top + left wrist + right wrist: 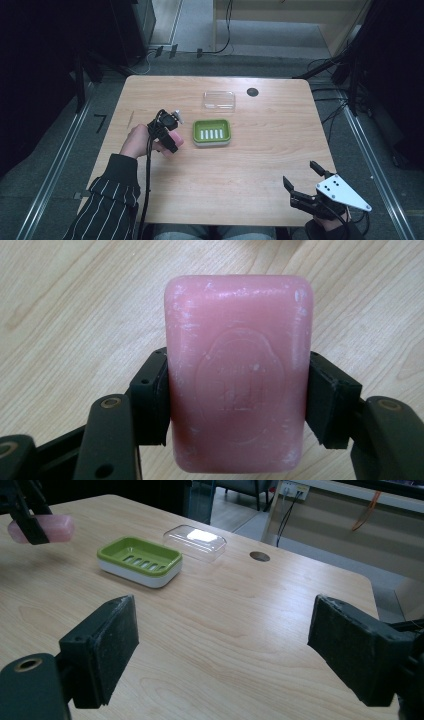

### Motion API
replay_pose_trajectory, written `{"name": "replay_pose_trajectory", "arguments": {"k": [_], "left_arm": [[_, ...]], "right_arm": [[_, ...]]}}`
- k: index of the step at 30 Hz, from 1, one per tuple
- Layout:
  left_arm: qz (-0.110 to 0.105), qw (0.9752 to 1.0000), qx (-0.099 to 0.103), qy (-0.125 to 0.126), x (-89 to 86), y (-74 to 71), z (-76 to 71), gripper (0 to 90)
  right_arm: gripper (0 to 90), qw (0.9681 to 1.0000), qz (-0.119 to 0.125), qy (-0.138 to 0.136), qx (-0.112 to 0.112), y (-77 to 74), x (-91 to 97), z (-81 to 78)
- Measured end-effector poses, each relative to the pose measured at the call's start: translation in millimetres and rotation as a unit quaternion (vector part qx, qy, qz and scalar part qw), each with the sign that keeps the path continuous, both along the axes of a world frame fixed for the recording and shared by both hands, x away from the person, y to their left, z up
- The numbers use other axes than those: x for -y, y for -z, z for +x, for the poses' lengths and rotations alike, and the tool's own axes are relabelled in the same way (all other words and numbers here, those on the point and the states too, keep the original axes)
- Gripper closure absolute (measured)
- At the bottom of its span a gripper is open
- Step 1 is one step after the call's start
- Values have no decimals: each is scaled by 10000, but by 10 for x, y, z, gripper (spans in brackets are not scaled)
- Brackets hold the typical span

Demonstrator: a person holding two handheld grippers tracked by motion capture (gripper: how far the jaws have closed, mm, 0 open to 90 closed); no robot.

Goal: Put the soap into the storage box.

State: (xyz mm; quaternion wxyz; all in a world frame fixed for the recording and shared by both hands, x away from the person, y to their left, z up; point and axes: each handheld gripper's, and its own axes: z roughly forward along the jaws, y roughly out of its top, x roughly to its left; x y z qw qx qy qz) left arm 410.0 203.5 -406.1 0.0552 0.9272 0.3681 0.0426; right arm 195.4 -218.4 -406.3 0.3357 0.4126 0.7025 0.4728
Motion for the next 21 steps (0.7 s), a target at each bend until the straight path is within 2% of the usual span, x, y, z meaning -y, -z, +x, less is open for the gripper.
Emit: {"name": "replay_pose_trajectory", "arguments": {"k": [7,12,13,21], "left_arm": [[-28,9999,91,68,44,-66,33,384],[38,9997,76,224,88,-90,59,384],[-1,9997,125,187,102,-86,55,384],[-3,9994,144,308,166,-127,117,384]], "right_arm": [[129,10000,-4,26,-6,2,15,-10],[129,10000,-8,36,-4,3,24,-14],[129,10000,-7,40,-9,3,26,-16],[129,9999,12,96,-59,3,44,-34]]}}
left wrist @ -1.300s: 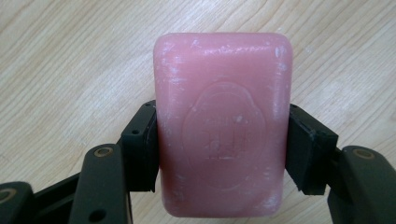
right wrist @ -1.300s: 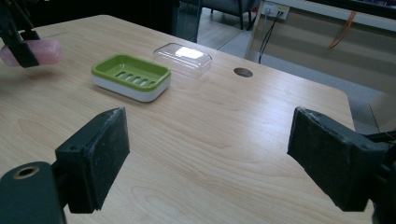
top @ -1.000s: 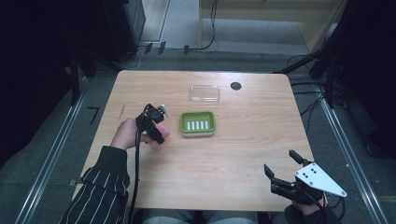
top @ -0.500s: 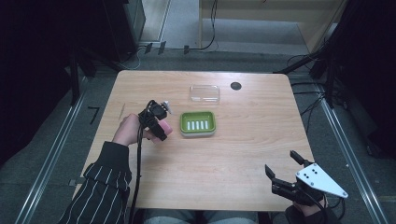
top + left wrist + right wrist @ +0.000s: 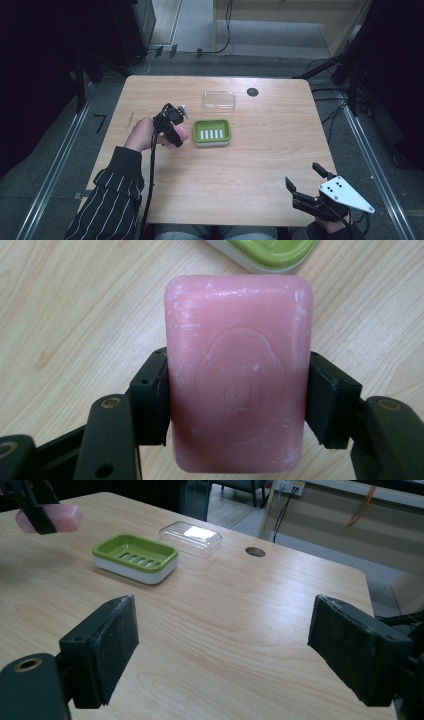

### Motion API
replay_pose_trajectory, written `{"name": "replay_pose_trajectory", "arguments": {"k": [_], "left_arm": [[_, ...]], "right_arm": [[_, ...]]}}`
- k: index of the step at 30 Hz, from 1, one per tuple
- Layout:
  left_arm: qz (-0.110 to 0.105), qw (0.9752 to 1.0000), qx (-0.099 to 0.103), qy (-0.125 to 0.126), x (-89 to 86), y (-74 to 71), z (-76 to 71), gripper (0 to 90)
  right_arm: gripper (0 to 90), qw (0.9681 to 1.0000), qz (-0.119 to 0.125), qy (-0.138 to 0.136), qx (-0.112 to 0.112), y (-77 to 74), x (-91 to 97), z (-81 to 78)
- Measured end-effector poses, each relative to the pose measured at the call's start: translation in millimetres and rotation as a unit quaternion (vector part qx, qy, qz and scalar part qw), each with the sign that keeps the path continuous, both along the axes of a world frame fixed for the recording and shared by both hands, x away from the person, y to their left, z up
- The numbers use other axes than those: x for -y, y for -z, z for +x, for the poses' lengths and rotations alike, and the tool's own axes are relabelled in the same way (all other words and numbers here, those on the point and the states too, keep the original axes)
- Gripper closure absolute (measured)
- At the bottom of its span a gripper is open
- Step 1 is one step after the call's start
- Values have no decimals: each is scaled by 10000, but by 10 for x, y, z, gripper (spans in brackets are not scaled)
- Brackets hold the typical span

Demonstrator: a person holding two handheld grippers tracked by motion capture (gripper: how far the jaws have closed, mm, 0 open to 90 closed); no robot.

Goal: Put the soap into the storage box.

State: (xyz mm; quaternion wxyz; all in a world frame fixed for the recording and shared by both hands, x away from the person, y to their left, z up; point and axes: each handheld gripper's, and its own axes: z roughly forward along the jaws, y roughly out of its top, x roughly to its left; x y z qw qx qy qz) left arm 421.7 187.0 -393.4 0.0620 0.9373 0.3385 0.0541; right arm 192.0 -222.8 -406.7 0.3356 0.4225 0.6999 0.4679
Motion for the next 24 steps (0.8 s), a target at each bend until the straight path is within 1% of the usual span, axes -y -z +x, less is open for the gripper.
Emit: {"name": "replay_pose_trajectory", "arguments": {"k": [1,4,5,8,14,17,18,19,20,24], "left_arm": [[-1,10000,-15,13,10,-7,8,384],[-24,10000,47,39,33,-22,28,384],[-19,10000,27,61,41,-33,39,384],[-47,9999,70,112,74,-38,61,384],[-33,9997,70,237,167,-53,107,384],[-40,9995,109,280,206,-67,124,384],[-75,9994,153,302,219,-69,127,384],[-46,9993,126,344,231,-84,134,384],[-74,9992,172,348,248,-84,133,384],[-64,9989,177,428,311,-86,150,384]], "right_arm": [[129,10000,4,5,-2,0,1,-3],[129,10000,-4,20,6,1,11,-10],[129,10000,-3,21,6,1,15,-12],[129,10000,-6,58,-16,1,25,-23],[129,9999,-2,119,-20,2,48,-50],[129,9999,-1,166,-29,3,59,-68],[129,9999,-8,164,-27,4,63,-71],[129,9998,-21,172,-25,4,68,-76],[129,9998,-21,181,-35,4,71,-83],[129,9997,-24,224,-19,4,88,-109]]}}
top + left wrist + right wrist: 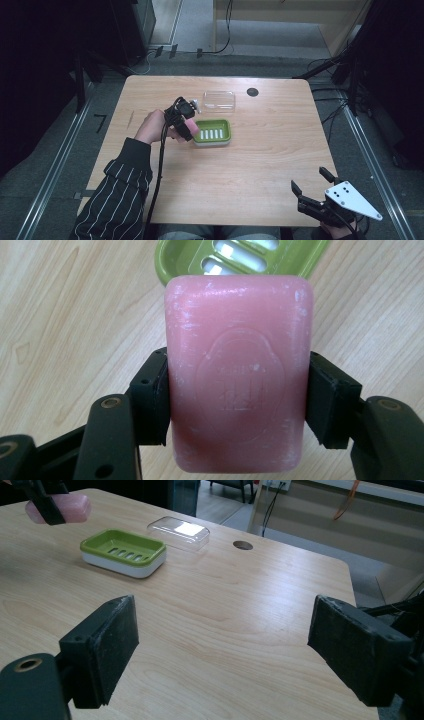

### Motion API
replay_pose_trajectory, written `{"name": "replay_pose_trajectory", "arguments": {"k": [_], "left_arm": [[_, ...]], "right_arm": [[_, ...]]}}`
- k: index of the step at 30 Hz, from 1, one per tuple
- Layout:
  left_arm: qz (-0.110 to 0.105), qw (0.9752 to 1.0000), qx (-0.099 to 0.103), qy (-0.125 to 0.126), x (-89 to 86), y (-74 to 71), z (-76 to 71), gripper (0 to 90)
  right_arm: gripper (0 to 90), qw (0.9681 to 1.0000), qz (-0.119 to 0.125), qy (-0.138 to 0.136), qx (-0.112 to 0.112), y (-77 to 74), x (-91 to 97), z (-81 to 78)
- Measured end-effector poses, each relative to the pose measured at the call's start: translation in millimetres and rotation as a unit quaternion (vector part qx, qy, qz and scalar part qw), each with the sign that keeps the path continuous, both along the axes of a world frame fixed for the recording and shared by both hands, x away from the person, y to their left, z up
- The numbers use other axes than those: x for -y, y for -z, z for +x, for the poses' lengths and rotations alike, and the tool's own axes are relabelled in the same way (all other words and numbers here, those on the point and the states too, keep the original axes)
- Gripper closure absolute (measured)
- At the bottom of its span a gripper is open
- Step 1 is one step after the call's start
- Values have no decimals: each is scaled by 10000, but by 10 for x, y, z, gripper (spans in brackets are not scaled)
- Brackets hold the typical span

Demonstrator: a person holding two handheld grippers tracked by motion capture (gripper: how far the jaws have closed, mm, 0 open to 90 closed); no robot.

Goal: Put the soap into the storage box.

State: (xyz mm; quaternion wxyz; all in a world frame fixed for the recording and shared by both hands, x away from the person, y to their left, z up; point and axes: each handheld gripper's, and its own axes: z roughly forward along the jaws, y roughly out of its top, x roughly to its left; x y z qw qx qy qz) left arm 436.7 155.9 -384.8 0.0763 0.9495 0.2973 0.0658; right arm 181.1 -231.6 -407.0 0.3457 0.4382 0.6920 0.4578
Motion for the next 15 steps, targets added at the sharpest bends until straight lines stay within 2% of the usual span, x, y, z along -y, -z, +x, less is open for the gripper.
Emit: {"name": "replay_pose_trajectory", "arguments": {"k": [5,15], "left_arm": [[67,9999,-1,155,79,15,30,384],[74,9996,7,267,176,21,73,384]], "right_arm": [[129,10000,-11,41,-25,2,16,-18],[129,9999,-28,121,-55,4,44,-54]]}}
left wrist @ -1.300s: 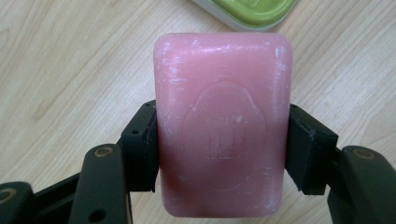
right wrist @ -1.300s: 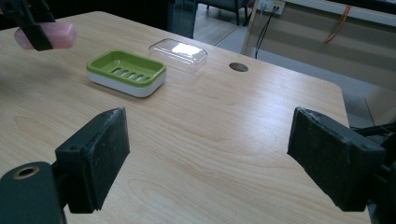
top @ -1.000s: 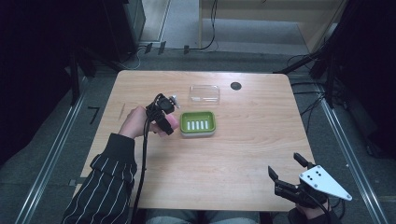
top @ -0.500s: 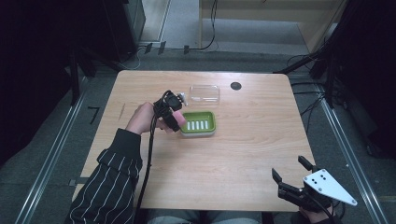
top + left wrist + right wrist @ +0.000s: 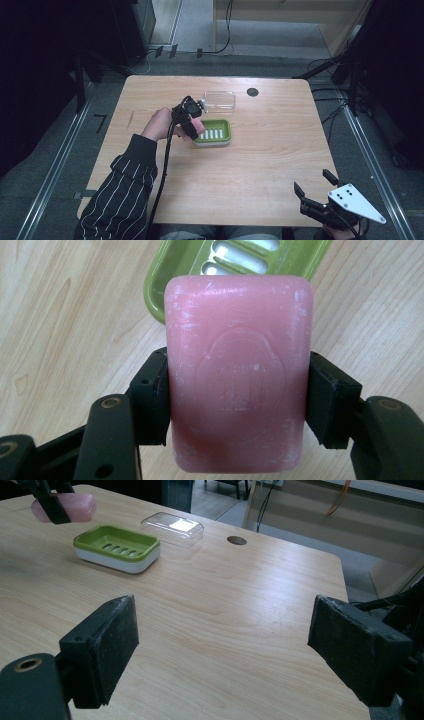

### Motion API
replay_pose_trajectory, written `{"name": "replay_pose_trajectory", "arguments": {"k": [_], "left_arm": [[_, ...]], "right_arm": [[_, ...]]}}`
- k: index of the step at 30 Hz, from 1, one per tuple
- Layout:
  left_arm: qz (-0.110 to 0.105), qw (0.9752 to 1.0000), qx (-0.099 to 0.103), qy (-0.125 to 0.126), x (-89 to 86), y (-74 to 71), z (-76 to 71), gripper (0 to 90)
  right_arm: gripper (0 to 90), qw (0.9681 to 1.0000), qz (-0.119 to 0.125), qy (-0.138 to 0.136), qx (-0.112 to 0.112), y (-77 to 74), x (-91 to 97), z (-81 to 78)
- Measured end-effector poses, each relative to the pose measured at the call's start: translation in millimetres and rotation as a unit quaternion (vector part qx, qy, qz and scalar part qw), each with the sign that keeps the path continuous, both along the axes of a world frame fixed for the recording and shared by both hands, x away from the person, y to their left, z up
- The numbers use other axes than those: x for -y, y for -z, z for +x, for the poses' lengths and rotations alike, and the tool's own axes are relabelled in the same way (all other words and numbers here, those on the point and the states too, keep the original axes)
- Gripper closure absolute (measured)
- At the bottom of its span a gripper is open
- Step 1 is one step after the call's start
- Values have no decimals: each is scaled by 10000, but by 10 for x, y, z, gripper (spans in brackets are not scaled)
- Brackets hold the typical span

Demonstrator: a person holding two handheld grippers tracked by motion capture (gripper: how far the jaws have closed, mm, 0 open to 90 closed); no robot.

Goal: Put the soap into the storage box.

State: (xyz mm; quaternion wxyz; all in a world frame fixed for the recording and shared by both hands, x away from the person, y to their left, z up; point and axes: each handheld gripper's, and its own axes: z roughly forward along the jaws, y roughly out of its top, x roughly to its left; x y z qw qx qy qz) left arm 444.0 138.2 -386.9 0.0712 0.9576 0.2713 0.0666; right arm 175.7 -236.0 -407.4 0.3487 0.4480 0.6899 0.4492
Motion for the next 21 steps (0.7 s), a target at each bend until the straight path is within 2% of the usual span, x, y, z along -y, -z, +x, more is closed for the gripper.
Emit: {"name": "replay_pose_trajectory", "arguments": {"k": [6,7,17,21], "left_arm": [[30,9999,0,129,62,17,24,384],[-14,9999,28,141,70,26,26,384],[52,9992,124,378,174,49,79,384],[50,9989,94,454,221,66,87,384]], "right_arm": [[129,10000,-1,45,-12,0,20,-25],[129,10000,4,56,-10,1,21,-29],[129,9999,-5,154,-20,4,62,-77],[129,9998,5,185,-22,3,68,-89]]}}
